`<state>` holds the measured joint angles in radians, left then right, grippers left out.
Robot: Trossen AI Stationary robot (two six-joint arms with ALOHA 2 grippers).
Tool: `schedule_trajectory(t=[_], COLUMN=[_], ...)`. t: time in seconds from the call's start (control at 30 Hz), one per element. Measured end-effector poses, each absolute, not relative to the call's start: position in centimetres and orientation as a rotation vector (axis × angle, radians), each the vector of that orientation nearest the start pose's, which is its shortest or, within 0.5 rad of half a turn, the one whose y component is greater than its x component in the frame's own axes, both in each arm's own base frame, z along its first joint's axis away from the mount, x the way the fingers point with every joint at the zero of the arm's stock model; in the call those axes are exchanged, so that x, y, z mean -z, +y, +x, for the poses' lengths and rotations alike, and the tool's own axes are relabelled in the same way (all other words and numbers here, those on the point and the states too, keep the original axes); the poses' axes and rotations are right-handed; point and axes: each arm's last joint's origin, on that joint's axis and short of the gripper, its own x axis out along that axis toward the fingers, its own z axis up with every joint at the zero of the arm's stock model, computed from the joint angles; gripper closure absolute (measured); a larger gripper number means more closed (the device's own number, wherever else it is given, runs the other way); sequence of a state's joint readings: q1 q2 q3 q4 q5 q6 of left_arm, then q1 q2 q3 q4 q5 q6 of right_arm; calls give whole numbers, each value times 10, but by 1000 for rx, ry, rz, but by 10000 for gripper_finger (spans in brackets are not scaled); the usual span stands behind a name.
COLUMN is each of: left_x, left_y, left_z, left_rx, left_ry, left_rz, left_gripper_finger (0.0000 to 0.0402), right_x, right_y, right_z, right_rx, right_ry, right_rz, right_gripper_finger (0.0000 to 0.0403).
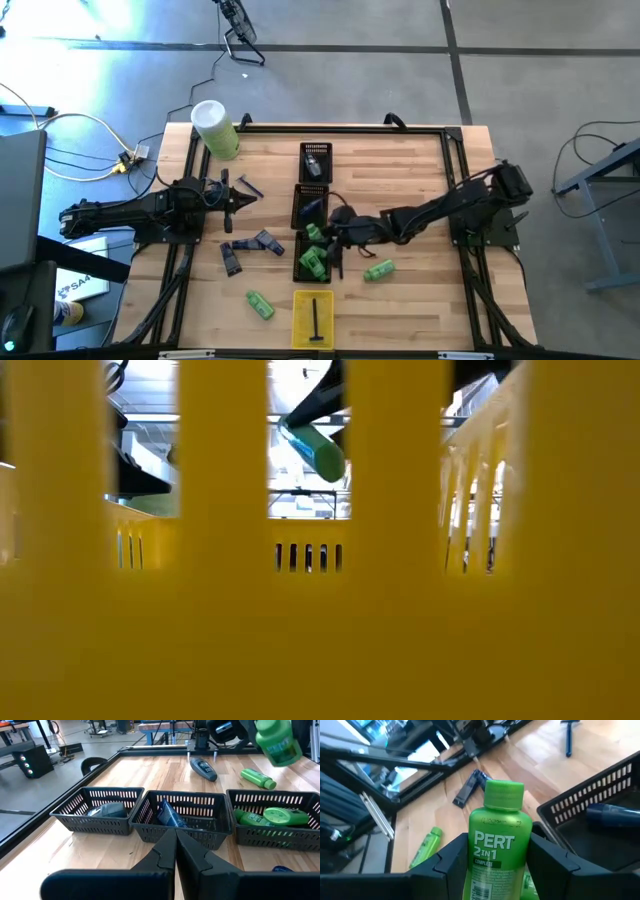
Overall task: Pick & Place Travel size toiletries
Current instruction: Put the green shampoo bottle into the bottom black bin
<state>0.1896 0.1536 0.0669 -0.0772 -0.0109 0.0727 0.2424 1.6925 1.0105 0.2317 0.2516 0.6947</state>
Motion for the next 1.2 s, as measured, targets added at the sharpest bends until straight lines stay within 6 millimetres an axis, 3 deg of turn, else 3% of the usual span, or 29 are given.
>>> schedule_trajectory(t=[0.2,0.57,0.87,1.2], left_x=[-167,-167,-167,-167], left_y=[20,20,20,20], left_z=[102,102,102,102], left_rx=[-194,-194,-194,-194], left_ry=[171,171,171,171], left_rz=[58,58,58,58], left_gripper_finger=[396,396,396,396], right_x=[-214,-206,-183,-175], right_y=[80,73,74,74], right_z=[375,373,380,383], right_rx=[133,163,164,145], right_ry=[479,560,604,620], right_rz=[543,525,484,492], right_gripper_finger=[231,231,231,231])
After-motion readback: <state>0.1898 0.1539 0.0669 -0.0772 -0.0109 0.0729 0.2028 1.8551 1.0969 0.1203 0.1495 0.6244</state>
